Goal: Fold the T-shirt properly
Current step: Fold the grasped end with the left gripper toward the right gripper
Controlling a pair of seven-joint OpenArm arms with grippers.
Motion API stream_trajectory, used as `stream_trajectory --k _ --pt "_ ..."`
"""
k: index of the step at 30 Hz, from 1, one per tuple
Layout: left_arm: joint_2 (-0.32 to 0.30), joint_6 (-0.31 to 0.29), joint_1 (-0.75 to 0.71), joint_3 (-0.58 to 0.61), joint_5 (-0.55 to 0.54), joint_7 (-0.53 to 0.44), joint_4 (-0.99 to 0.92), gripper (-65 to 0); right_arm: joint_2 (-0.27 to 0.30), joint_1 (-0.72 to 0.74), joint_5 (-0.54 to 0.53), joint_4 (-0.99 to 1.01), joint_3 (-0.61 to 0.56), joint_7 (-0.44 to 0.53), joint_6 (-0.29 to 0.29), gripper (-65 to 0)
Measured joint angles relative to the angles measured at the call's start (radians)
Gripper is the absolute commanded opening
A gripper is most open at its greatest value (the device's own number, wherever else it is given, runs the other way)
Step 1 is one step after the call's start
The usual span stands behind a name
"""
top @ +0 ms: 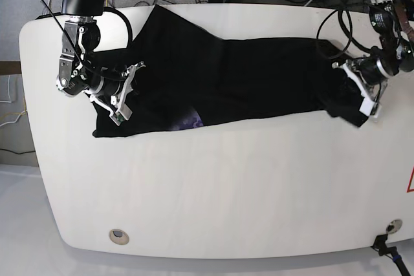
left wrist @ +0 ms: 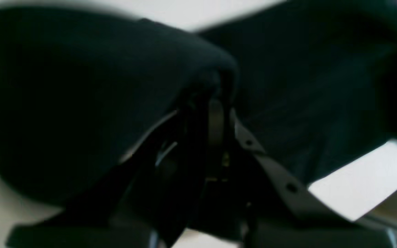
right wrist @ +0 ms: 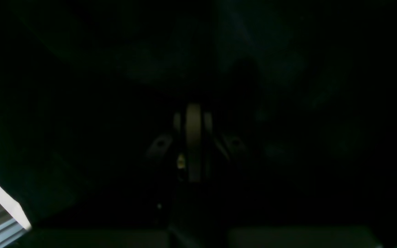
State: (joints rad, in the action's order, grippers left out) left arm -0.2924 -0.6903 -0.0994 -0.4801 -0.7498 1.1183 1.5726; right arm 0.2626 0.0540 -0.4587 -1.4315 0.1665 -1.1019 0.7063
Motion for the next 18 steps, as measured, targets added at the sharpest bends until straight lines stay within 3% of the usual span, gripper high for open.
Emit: stream_trajectory --k 8,18 --pt "0.1 -0.003 0.0 0.183 0.005 0.024 0.198 -65.0 -0.014 0.001 0.009 0.0 0.001 0.003 0.0 -65.0" --pt "0.24 -0.006 0.0 0.277 0.01 0.019 0.214 -65.0 -0.016 0.001 0.003 0.0 0.001 0.003 0.0 -65.0"
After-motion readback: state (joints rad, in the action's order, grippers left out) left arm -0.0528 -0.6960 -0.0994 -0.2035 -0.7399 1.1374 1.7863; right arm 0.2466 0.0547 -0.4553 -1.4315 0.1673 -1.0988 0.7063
